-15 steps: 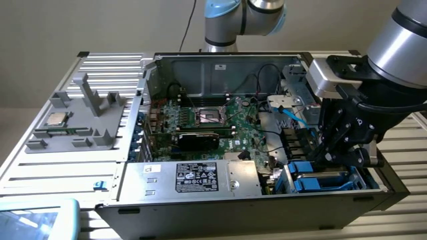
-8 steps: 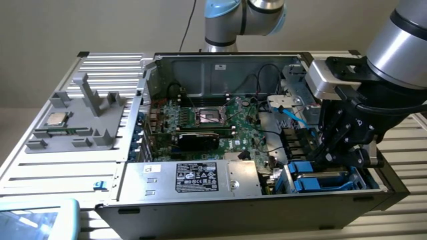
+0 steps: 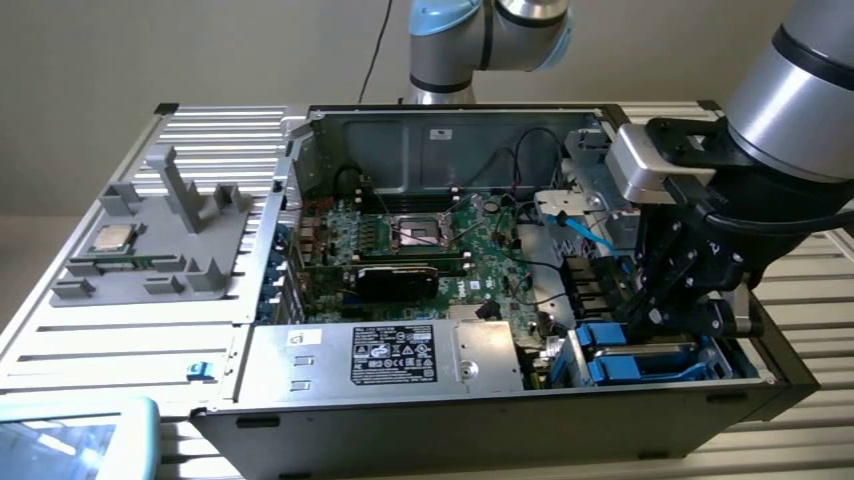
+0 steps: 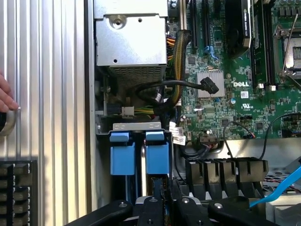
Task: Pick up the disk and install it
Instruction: 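Insert the second disk wire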
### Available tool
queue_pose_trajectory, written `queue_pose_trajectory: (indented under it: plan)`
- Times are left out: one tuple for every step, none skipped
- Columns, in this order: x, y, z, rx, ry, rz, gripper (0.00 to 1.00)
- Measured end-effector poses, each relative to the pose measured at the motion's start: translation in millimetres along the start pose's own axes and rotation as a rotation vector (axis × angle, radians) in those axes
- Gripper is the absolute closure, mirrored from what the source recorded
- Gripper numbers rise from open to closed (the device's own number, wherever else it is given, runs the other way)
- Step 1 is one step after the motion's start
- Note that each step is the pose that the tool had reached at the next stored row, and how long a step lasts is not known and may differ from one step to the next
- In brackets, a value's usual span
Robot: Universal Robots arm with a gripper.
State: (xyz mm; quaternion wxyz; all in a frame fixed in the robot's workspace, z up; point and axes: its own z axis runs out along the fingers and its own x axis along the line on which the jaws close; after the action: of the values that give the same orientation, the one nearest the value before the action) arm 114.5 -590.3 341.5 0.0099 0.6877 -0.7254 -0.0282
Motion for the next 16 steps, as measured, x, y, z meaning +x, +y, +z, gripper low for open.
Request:
queue_pose_trajectory:
  plan:
    - [-0.1, 0.1, 0.3, 0.0007, -0.0003, 0.000, 0.84]
    - [-0.2, 0.3, 0.5, 0.0014, -0.0003, 0.000, 0.84]
    - [-0.5, 0.3, 0.6, 0.0018, -0.0003, 0.000, 0.84]
    - [-0.7, 0.4, 0.7, 0.0021, -0.0005, 0.000, 0.84]
    - [-0.9, 0.4, 0.6, 0.0024, -0.0004, 0.000, 0.84]
    - [-1.0, 0.5, 0.6, 0.0029, -0.0004, 0.000, 0.84]
    - [-0.9, 0.5, 0.7, 0.0036, -0.0005, 0.000, 0.84]
    - [-1.0, 0.5, 0.9, 0.0042, -0.0006, 0.000, 0.84]
    - [-1.0, 0.5, 1.2, 0.0049, -0.0007, 0.000, 0.84]
    - [-1.0, 0.5, 1.3, 0.0057, -0.0007, 0.000, 0.84]
    - [-1.0, 0.5, 1.6, 0.0063, -0.0007, 0.000, 0.84]
    - [-1.0, 0.5, 1.9, 0.0067, -0.0009, 0.000, 0.84]
    - [-1.0, 0.5, 2.0, 0.0070, -0.0007, 0.000, 0.84]
    - [-0.9, 0.9, 2.2, 0.0073, -0.0008, 0.000, 0.84]
    - [-0.9, 1.1, 2.3, 0.0074, -0.0009, 0.000, 0.84]
    - [-0.9, 1.2, 2.4, 0.0074, -0.0009, 0.000, 0.84]
